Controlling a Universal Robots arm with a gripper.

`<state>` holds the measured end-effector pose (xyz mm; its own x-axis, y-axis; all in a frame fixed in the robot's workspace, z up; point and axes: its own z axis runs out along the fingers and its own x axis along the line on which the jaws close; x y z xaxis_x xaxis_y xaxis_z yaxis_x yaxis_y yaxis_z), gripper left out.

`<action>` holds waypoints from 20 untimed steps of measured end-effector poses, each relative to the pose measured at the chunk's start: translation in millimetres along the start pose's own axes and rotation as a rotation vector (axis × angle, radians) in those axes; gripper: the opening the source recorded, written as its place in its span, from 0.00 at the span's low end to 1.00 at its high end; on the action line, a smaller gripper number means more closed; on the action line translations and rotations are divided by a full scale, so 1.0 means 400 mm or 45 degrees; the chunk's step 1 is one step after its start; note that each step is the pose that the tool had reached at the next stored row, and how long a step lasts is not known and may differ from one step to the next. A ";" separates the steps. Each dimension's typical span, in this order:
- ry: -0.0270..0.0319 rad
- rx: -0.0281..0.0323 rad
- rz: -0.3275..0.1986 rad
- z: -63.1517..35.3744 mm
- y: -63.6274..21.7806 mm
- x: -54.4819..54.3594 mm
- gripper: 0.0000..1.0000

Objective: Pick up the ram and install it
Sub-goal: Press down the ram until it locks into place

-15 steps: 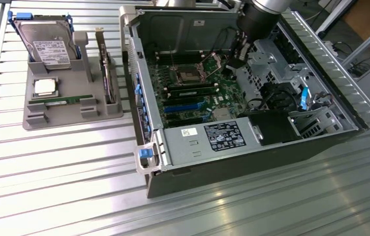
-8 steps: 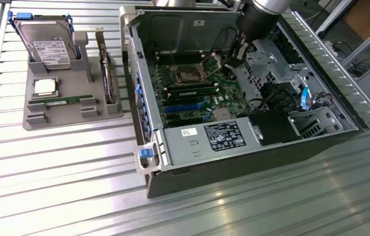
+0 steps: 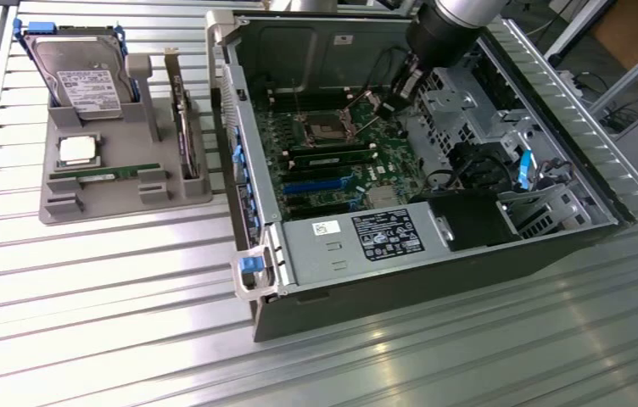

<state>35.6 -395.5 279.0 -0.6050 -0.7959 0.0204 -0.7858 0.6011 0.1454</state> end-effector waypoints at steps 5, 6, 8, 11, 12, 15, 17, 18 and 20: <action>-0.0142 -0.0042 0.072 0.000 0.000 0.000 0.10; -0.0176 -0.0052 0.089 0.000 0.000 0.000 0.10; -0.0212 -0.0063 0.108 0.000 0.000 0.000 0.10; -0.0290 -0.0077 0.156 0.000 0.000 0.000 0.10; -0.0316 -0.0080 0.173 0.000 0.000 0.000 0.10; -0.0393 -0.0090 0.225 0.000 0.000 0.000 0.10; -0.0435 -0.0095 0.253 0.000 0.000 0.000 0.10; -0.0455 -0.0097 0.266 0.000 0.000 0.000 0.10; -0.0513 -0.0105 0.306 0.000 0.000 0.000 0.10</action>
<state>35.5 -395.5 279.0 -0.7790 -0.6268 0.0159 -0.6180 0.7719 0.1492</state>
